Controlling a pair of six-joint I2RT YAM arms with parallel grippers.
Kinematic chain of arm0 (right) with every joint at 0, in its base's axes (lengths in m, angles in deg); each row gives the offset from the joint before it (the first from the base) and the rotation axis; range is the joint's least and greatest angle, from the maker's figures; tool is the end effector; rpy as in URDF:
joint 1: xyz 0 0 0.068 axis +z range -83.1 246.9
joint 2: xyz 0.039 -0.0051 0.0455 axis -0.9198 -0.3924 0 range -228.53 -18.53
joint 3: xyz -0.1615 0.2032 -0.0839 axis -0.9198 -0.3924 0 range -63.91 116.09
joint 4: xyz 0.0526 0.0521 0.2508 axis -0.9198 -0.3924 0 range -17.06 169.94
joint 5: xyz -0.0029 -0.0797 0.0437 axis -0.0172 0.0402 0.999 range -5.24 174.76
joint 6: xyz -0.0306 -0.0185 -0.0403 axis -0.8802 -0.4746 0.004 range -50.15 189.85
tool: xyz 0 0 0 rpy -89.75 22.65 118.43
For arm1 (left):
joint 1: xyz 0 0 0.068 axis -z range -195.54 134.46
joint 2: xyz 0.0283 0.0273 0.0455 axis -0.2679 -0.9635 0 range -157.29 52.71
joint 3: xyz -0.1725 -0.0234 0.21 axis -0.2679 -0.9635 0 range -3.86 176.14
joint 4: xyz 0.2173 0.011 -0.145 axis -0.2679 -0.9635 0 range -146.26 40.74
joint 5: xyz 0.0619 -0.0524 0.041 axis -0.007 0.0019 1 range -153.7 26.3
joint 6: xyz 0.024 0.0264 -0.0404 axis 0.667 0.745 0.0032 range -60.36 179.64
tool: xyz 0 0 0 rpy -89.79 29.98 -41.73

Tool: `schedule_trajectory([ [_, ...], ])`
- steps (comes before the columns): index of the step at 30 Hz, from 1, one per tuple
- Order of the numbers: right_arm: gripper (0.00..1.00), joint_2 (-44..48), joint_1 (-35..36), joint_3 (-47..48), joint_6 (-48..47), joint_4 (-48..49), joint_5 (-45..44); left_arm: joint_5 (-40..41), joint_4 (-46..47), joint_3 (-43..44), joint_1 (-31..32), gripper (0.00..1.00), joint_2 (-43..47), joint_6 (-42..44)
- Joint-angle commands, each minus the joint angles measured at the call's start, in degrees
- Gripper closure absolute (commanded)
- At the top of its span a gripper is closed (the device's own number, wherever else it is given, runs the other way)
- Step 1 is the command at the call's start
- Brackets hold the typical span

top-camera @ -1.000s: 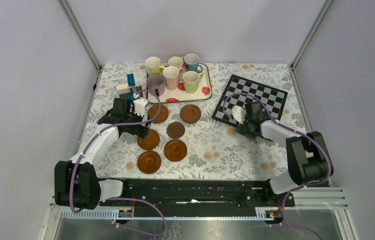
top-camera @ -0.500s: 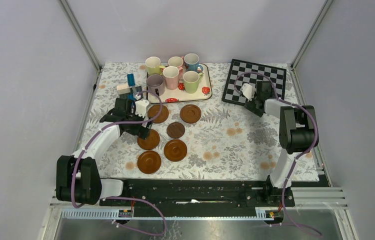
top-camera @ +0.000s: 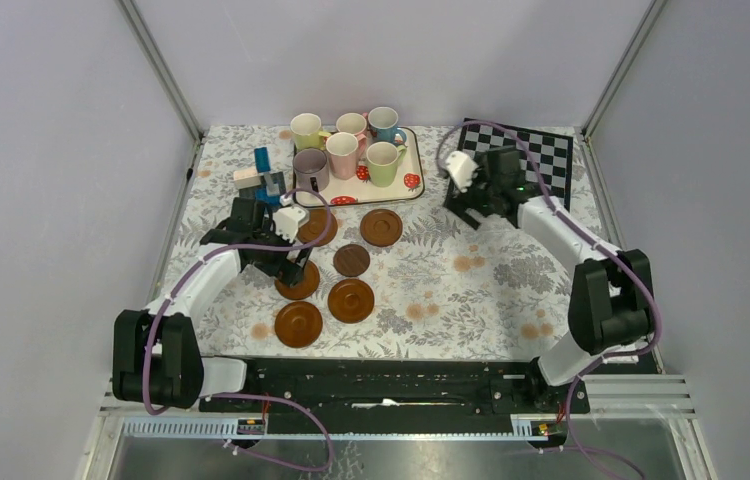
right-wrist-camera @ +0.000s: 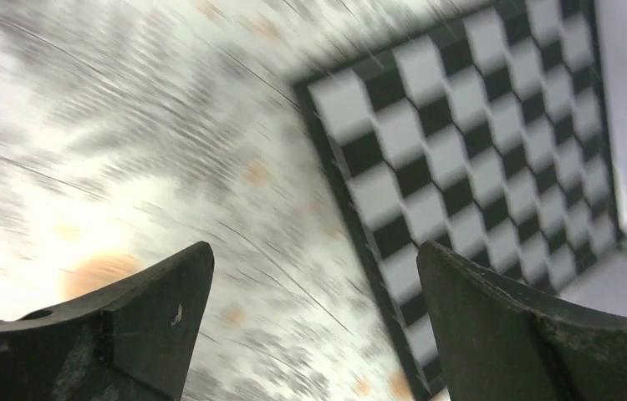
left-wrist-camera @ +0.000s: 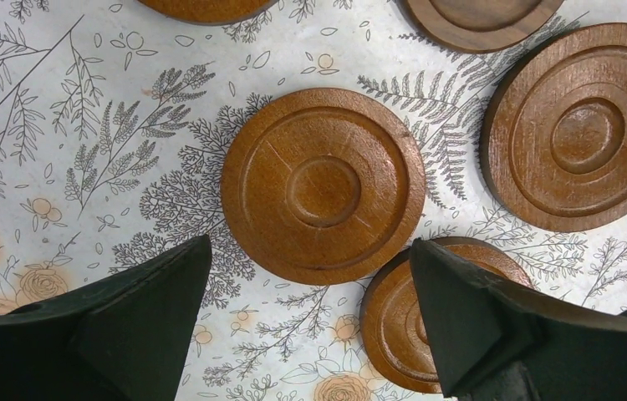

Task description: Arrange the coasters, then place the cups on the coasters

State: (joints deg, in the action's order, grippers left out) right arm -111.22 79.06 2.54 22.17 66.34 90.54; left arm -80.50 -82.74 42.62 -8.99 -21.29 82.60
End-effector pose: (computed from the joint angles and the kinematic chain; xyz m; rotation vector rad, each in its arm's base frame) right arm 0.3538 0.0799 0.2526 -1.1787 1.9409 -0.2150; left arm 0.2418 -0.0381 0.2128 0.7543 2.4767 -0.2826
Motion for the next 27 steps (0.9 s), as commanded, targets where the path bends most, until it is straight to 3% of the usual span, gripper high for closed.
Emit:
schedule_trajectory([
  [1,0.02,-1.8,8.78,3.42,13.12,-4.83,9.4,-3.21,2.49,0.37,-1.5,0.01,-0.41,1.76],
  [7,0.13,-10.37,13.33,12.33,24.78,-2.95,15.01,-6.55,5.08,0.15,-6.26,0.06,-2.18,1.47],
  [13,0.18,-19.45,17.45,20.42,29.92,-0.43,9.7,-6.53,10.64,-2.53,-7.86,0.11,-3.27,2.49],
  [18,0.19,-26.01,19.89,25.56,30.89,-0.62,5.45,-6.21,12.89,-2.75,-7.9,0.14,-5.32,3.3],
  [27,0.19,-30.92,21.73,26.44,30.13,0.95,2.02,-7.39,14.4,-1.95,-7.63,0.18,-7.74,4.72],
])
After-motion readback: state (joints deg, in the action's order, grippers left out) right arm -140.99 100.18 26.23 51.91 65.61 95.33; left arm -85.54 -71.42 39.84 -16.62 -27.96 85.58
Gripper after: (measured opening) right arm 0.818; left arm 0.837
